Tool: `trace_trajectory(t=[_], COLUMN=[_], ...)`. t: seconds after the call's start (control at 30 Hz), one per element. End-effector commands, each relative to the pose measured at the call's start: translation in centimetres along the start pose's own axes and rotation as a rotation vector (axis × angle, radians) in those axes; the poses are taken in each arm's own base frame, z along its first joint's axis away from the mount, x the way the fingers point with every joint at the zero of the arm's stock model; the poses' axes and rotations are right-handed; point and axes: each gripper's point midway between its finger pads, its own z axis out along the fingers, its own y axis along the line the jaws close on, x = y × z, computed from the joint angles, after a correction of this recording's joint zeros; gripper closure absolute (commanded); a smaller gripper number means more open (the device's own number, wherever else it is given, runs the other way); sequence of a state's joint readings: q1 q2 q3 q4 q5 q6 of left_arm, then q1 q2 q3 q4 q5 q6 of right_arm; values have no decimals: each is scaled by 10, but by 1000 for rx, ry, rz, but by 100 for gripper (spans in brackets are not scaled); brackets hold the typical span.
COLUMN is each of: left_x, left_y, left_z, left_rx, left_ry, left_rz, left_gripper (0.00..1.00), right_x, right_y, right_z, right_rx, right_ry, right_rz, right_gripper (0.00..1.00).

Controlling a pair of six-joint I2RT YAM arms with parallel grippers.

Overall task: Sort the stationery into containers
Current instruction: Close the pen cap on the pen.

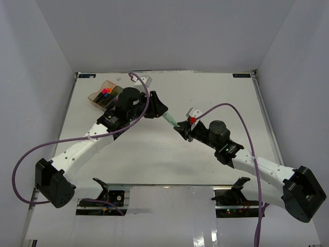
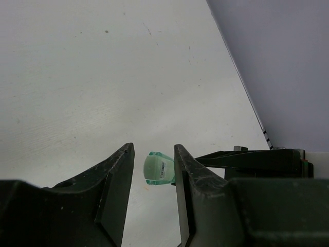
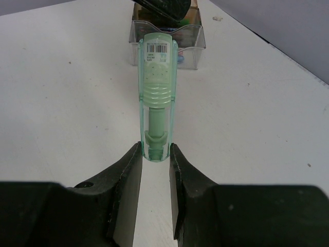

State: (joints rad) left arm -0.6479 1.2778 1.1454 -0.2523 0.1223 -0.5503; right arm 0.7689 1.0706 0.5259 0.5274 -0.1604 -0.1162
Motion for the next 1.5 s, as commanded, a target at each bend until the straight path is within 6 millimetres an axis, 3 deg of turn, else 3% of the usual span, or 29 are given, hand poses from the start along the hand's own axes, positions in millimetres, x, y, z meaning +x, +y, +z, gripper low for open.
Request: trace_trajectory(t=[0.0, 0.13, 0.3, 0.4, 0.7, 0.9, 1.1, 1.23, 1.47], left_x=[-26, -27, -17, -10, 1, 6, 13, 22, 46], left_y=[-2, -7, -5, -13, -22, -22, -22, -22, -16], left_z=[-16, -21, -28, -32, -25, -19, -17, -16, -13], left_rx=[-28, 0, 65, 139, 201, 211, 223, 241, 248], left_ry=[-70, -23, 72, 114, 195, 221, 251, 284, 359], left_rz=[46, 98, 133, 129, 106, 85, 65, 45, -19], left_gripper=[52, 52, 53, 53, 54, 58, 69, 77, 81], right_x=[-31, -32, -33, -36, -39, -40, -43, -51, -86], right_y=[-2, 1, 2, 2, 3, 4, 3, 2, -2], right_z=[1, -1, -5, -5, -2, -2, -2, -1, -3], right_rx=[-2, -20, -30, -32, -45, -51, -48, -43, -30], right_ry=[-91, -91, -87, -92, -95, -98, -106, -127, -197], right_rz=[-49, -71, -102, -115, -123, -125, -127, -131, -169], right_gripper=[85, 86, 86, 86, 87, 87, 87, 89, 92])
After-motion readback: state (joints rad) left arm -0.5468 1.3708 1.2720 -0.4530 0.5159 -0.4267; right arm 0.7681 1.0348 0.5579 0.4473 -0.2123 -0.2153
